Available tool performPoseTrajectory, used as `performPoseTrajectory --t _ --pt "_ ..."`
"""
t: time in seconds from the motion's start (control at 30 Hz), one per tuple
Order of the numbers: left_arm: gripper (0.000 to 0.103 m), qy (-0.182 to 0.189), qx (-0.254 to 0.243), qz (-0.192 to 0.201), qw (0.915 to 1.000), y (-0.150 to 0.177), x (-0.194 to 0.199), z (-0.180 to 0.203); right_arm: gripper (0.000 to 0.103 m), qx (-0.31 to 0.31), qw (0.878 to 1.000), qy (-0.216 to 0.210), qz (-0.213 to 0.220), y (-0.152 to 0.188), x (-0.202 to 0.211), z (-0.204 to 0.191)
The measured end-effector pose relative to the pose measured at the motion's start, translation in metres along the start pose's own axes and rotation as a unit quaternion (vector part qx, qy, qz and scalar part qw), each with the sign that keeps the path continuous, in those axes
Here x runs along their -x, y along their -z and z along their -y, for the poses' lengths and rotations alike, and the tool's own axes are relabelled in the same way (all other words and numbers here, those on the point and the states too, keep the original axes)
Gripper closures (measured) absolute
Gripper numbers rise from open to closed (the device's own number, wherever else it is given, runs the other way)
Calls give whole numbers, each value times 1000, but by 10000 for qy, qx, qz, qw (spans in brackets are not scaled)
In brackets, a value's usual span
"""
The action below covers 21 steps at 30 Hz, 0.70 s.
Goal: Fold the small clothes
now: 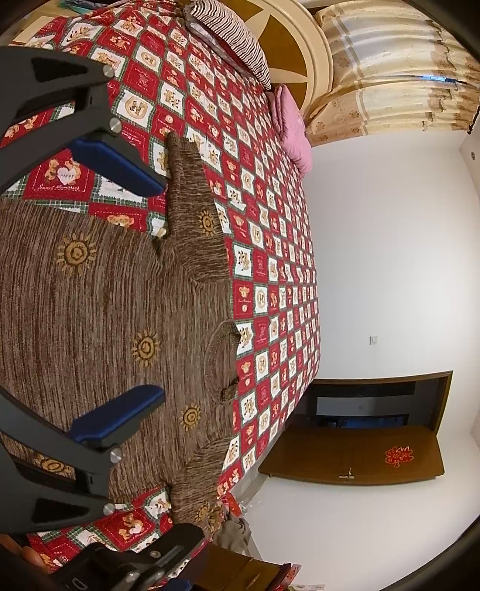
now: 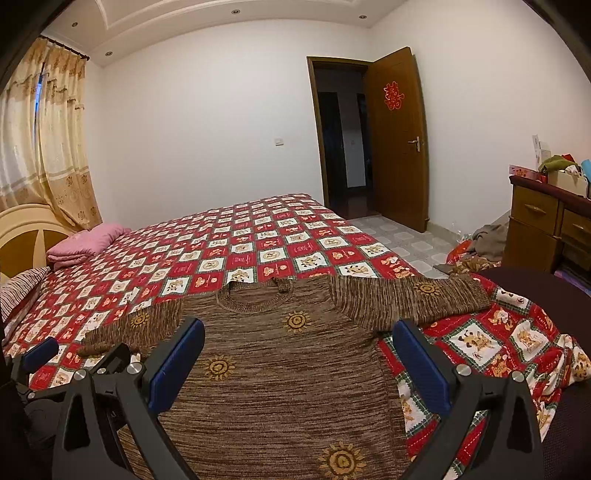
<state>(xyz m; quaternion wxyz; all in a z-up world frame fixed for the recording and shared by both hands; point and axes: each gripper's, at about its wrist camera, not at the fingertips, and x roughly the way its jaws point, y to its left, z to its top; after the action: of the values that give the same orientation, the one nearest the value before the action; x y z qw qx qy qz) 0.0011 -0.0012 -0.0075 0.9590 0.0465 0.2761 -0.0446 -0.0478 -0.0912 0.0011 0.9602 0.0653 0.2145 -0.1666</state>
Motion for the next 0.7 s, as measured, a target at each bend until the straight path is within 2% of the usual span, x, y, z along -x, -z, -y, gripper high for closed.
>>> performPoseTrajectory --t 0.7 --pt "0 12 7 -13 10000 0 0 0 1 24 10000 -12 -29 2 -1 -2"
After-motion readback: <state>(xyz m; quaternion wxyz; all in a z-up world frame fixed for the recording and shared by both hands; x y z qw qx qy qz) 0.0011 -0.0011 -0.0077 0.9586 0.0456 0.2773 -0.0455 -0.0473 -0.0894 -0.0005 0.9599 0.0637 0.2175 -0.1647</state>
